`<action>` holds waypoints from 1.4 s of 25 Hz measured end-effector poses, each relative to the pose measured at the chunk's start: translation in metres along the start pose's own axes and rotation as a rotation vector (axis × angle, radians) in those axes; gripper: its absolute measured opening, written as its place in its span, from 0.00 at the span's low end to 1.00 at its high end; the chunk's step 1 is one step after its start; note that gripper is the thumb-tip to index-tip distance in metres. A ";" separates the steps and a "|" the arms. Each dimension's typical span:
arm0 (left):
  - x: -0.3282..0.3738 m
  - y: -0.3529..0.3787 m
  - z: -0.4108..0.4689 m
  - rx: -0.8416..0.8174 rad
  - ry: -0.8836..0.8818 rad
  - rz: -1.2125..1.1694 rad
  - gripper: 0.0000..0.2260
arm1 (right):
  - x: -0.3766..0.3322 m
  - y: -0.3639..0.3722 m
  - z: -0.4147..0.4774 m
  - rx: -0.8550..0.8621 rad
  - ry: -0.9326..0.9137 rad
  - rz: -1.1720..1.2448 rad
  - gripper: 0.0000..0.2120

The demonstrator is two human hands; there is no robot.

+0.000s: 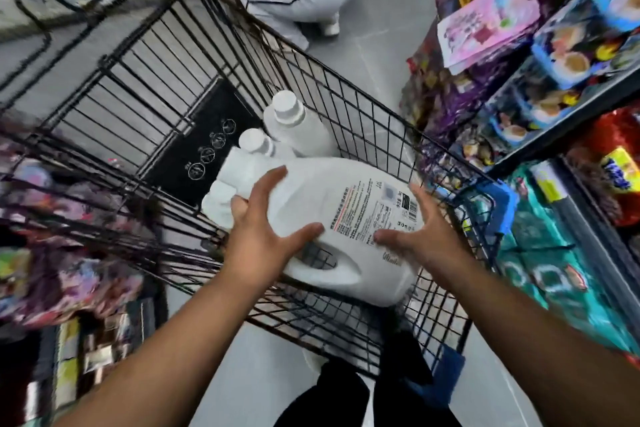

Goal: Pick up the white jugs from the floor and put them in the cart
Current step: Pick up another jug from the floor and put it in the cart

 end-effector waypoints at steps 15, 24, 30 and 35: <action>-0.064 0.099 0.097 -0.035 0.038 0.149 0.39 | 0.098 -0.024 0.154 -0.016 0.068 0.062 0.58; -0.054 0.125 0.115 0.001 0.042 0.240 0.37 | 0.077 -0.006 0.154 -0.049 -0.064 -0.323 0.56; -0.050 0.115 0.095 -0.153 0.035 0.440 0.44 | 0.058 -0.004 0.129 -0.043 -0.095 -0.349 0.55; -0.031 0.071 0.054 -0.104 -0.009 0.348 0.42 | 0.017 -0.005 0.067 -0.003 -0.141 -0.372 0.53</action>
Point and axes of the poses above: each hand's wrist, its own z-axis towards the middle knuckle, its own y-axis out of the palm, x = y × z, the point moved 10 cm from there along z, towards the middle knuckle, and after that the axes turned 11 degrees about -x, right-handed, at the moved point
